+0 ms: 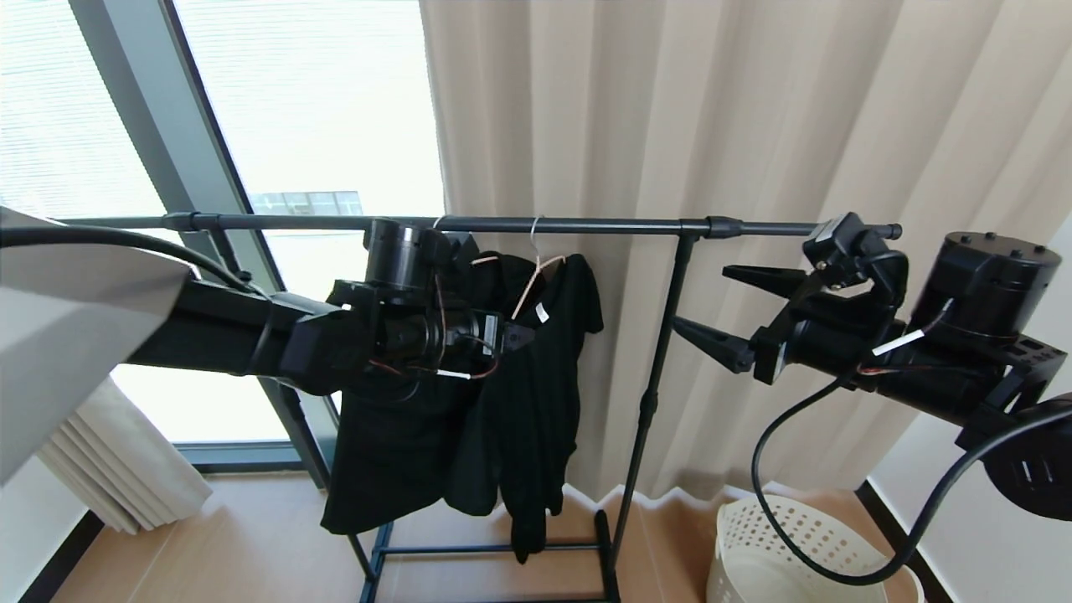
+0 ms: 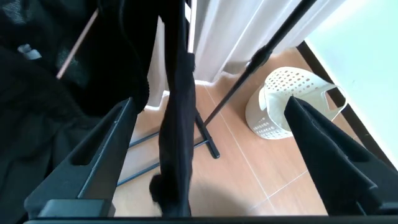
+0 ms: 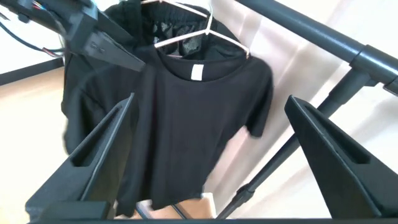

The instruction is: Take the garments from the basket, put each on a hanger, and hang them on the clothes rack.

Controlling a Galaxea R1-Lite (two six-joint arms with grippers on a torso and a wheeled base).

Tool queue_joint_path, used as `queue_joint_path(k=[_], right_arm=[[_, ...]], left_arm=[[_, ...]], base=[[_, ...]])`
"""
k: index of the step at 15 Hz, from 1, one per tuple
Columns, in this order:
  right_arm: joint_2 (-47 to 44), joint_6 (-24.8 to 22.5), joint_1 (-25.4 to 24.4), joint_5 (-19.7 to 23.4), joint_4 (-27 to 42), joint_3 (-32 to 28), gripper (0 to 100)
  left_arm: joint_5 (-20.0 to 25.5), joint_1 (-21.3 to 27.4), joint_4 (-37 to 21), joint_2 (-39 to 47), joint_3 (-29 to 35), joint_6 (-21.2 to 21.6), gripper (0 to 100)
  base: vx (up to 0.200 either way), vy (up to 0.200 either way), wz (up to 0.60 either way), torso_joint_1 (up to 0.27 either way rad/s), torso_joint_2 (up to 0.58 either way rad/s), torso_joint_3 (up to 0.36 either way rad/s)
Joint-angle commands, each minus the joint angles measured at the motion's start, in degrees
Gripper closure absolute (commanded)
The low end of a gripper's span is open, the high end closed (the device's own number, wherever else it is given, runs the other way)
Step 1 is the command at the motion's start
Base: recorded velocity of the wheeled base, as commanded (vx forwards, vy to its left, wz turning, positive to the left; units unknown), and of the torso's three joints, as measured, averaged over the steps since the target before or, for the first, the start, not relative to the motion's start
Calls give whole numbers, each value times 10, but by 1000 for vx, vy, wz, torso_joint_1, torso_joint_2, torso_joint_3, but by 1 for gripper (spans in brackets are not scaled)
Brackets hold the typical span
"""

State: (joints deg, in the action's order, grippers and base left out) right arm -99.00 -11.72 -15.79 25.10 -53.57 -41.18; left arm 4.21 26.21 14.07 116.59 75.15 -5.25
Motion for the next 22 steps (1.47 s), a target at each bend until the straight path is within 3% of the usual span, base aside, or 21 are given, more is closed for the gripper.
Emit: queue_joint_path(k=[1, 2, 4, 6, 7, 9, 11, 12, 14, 16, 18, 20, 22], right_arm=[[81, 10, 22, -7, 9, 23, 0], [201, 20, 33, -71, 62, 83, 0], [296, 22, 32, -102, 136, 145, 0], [311, 22, 31, -107, 146, 156, 0], [443, 21, 1, -178, 207, 257, 0], [571, 19, -29, -236, 239, 327, 0], [733, 5, -35, -242, 394, 349, 0], [809, 5, -35, -239, 485, 349, 0], [925, 4, -35, -239, 580, 364, 0], [962, 10, -14, -238, 589, 384, 0], [964, 48, -6, -239, 589, 384, 0], [964, 59, -6, -256, 589, 385, 0], [964, 69, -6, -290, 588, 385, 0]], left_arm=[[0, 1, 1, -115, -69, 1, 0], [0, -5, 1, -267, -180, 4, 0], [1, -15, 0, -390, -276, 5, 0], [1, -15, 0, -413, -294, 5, 0], [1, -16, -1, -587, -447, 17, 0], [-3, -24, -1, -689, -539, 39, 0], [-20, -39, -4, -777, -614, 48, 0], [-22, -44, -5, -814, -641, 48, 0], [-22, -57, -5, -867, -693, 49, 0], [-22, -65, -8, -903, -712, 52, 0], [-21, -68, -44, -954, -731, 57, 0], [-18, -69, -125, -1045, -748, 125, 0], [-16, -82, -158, -1091, -743, 139, 0]], base=[[0, 0, 0, 0, 0, 0], [0, 0, 0, 0, 0, 0], [0, 0, 0, 0, 0, 0], [0, 0, 0, 0, 0, 0], [0, 0, 0, 0, 0, 0], [0, 0, 0, 0, 0, 0], [0, 0, 0, 0, 0, 0], [0, 0, 0, 0, 0, 0], [0, 0, 0, 0, 0, 0], [0, 0, 0, 0, 0, 0], [0, 0, 0, 0, 0, 0], [0, 0, 0, 0, 0, 0], [0, 0, 0, 0, 0, 0]])
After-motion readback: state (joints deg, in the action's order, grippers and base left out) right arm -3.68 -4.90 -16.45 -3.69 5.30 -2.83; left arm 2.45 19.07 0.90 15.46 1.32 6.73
